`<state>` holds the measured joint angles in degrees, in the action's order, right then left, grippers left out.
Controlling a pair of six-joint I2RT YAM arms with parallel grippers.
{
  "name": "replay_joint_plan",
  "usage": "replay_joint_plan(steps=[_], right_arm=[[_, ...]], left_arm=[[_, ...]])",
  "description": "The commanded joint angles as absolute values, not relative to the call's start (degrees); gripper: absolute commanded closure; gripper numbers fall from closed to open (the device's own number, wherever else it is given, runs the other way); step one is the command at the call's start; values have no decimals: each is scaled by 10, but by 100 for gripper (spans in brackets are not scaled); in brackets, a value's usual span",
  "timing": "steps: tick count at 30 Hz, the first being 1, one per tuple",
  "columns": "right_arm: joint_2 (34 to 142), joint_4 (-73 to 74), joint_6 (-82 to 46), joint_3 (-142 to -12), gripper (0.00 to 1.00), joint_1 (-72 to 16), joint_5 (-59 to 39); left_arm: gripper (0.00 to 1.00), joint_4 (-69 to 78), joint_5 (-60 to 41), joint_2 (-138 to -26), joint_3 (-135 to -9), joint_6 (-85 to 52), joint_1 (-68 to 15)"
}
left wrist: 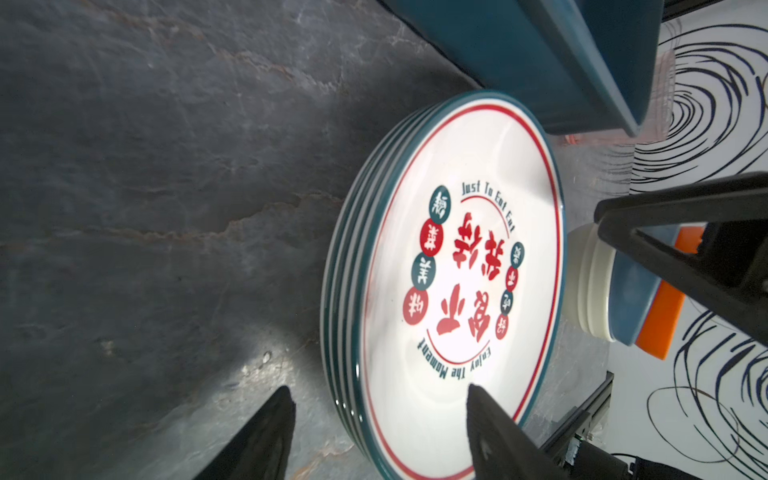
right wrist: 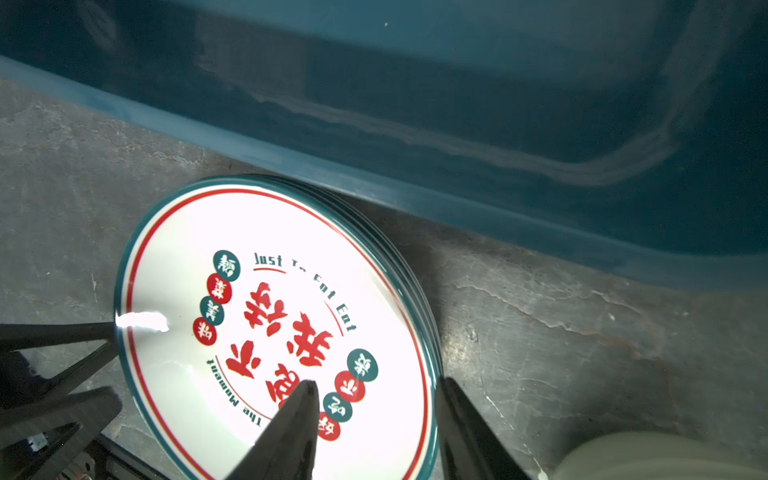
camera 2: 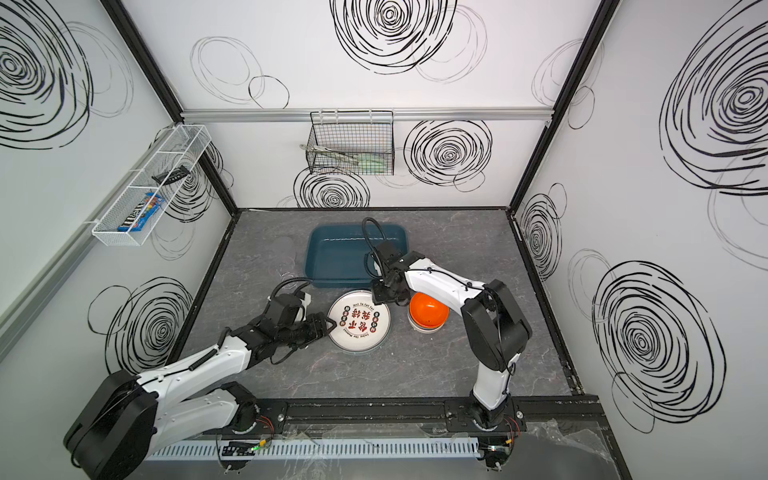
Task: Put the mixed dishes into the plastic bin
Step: 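Lower the right gripper onto the plate rim while the left gripper hovers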
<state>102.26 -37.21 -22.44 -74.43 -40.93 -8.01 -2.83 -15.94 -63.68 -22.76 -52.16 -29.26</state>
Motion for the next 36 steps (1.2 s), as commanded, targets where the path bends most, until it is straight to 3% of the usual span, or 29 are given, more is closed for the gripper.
replay_joint_plan(steps=[1, 36], right_arm=[[1033, -384, -221, -748, 49, -414, -75], [1034, -391, -220, -756, 44, -431, -31]], left_arm=[[32, -13, -152, -635, -235, -523, -296], [33, -20, -155, -642, -240, -513, -295]])
